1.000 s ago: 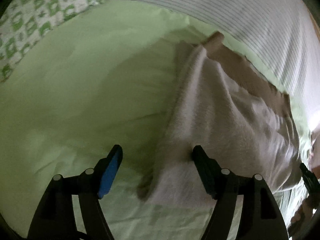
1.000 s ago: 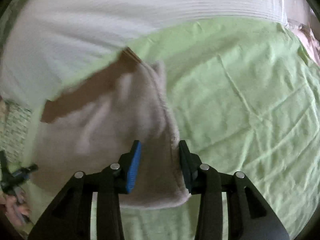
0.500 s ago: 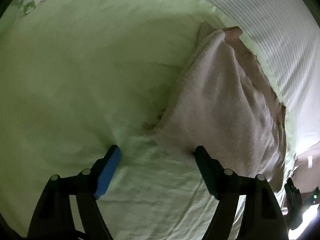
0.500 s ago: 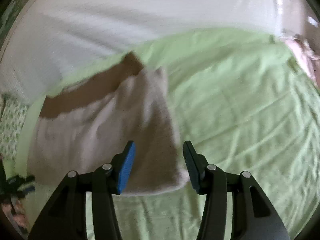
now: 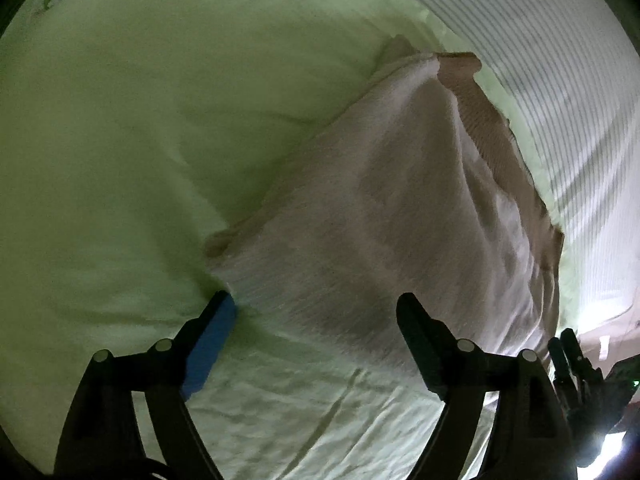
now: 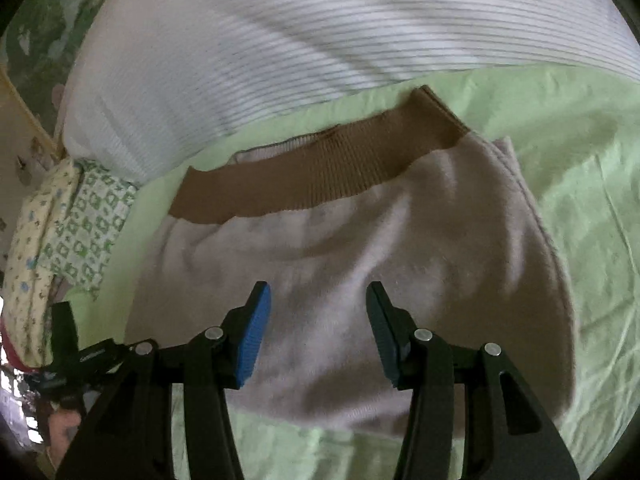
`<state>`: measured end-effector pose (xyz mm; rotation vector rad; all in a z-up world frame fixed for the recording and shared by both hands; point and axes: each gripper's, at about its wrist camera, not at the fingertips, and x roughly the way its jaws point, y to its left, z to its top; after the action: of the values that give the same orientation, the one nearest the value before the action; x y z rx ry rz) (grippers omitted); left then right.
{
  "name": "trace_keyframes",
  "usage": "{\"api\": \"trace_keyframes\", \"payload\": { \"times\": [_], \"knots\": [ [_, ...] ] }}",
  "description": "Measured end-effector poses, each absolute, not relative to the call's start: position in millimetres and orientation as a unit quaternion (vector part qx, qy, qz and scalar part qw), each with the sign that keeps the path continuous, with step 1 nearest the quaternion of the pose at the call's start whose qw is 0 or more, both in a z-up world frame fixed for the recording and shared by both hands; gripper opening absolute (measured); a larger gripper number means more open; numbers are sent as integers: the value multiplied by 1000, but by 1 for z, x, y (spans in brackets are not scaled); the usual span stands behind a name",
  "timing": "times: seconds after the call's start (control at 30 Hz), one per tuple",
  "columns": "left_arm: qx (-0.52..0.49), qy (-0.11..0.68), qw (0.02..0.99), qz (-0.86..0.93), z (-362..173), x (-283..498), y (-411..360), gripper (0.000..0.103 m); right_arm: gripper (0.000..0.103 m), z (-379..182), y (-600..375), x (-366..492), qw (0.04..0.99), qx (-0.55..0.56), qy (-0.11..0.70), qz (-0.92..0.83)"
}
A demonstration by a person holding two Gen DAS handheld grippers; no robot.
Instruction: Fold small clothes
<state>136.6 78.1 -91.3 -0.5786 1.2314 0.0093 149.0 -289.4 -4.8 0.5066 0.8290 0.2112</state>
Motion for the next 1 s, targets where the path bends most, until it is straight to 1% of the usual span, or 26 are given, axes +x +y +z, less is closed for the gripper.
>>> {"api": "trace_keyframes", "payload": {
  "times": [0.07,0.17,0.23,0.27,0.3,0.33,0.37,0.4,0.43,0.47,0.5,0.6,0.77,0.8,1.0],
  "knots": [
    [-271,564,780,5,-92,140,74,86,48,-8,-286,155,876,255,396,102],
    [-277,555,784,7,-93,147,68,86,36,-16,-280,160,873,257,402,103],
    [-266,540,798,6,-90,149,66,83,24,-22,-279,164,870,251,412,100],
    [-254,536,805,8,-88,151,64,77,22,-25,-279,165,869,249,417,95],
    [-241,534,810,10,-88,153,61,68,19,-29,-279,166,869,244,423,83],
    [-236,533,812,10,-88,154,61,64,17,-32,-280,167,868,242,427,76],
    [-232,531,815,7,-87,156,61,55,16,-35,-281,168,867,244,429,73],
    [-231,528,817,5,-87,157,62,42,14,-39,-283,168,865,246,432,69],
    [-233,526,818,0,-87,159,64,35,12,-43,-284,169,863,246,436,64],
    [-240,525,817,-12,-87,161,65,25,11,-48,-284,171,861,245,441,61],
    [-241,524,817,-15,-86,161,66,22,9,-54,-284,172,857,244,450,60],
    [-223,511,830,-27,-72,159,61,16,2,-66,-288,173,851,254,455,60],
    [-173,474,860,-73,-28,155,34,12,2,-69,-295,170,848,283,445,62],
    [-163,461,867,-93,-16,155,23,9,2,-67,-296,167,849,286,439,62],
    [-103,403,883,-218,46,152,-63,9,2,-43,-328,139,864,319,388,43]
  ]
}}
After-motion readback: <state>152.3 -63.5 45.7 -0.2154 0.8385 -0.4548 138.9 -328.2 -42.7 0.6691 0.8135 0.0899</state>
